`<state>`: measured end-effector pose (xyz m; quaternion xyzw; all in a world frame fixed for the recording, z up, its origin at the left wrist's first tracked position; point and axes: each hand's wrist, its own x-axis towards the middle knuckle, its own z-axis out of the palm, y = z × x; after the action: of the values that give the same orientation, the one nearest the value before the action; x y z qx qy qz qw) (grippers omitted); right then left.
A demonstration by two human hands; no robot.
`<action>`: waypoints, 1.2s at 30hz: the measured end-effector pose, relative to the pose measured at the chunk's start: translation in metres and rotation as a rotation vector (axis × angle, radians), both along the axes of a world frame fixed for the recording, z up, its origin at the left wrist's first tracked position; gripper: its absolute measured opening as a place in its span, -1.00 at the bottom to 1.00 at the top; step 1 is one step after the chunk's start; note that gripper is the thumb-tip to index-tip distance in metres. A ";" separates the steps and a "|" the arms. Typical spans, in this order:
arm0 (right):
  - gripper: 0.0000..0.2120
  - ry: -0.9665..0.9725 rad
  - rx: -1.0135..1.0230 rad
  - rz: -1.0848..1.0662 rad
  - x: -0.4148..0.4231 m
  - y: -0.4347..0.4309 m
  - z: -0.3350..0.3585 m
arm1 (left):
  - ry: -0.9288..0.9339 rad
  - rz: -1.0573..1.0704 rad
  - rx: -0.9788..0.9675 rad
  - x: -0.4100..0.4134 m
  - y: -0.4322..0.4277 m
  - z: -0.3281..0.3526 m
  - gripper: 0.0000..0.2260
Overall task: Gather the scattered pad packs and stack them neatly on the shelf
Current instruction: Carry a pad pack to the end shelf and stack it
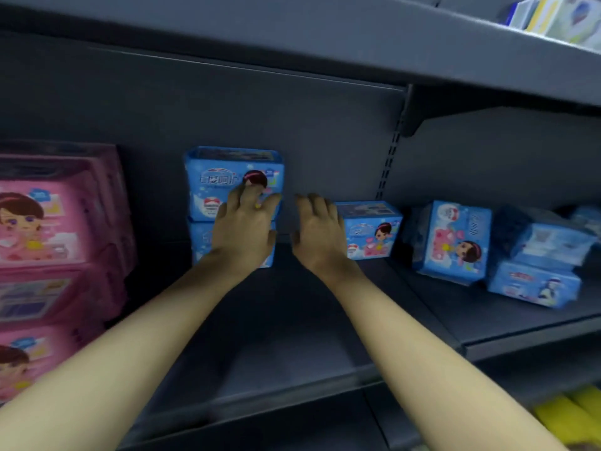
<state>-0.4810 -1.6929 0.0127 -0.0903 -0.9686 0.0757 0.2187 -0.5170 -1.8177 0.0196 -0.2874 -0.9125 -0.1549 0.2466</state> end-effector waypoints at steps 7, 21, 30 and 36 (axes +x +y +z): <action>-0.39 -0.147 -0.043 -0.117 0.044 0.028 -0.027 | -0.165 -0.073 -0.130 0.023 0.033 -0.029 -0.44; -0.37 -0.178 -0.085 -0.241 0.085 0.102 -0.034 | -0.294 -0.210 -0.115 0.051 0.120 -0.040 -0.45; -0.36 -0.097 -0.159 -0.154 0.072 0.145 -0.022 | -0.287 -0.188 -0.061 0.043 0.174 -0.031 -0.47; -0.39 -0.066 -0.149 -0.034 0.057 0.163 -0.016 | -0.269 -0.119 -0.025 0.031 0.193 -0.025 -0.44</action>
<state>-0.4241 -1.5301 -0.0035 -0.1253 -0.9654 0.1407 0.1805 -0.4863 -1.6252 -0.0052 -0.3209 -0.9205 -0.1948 0.1088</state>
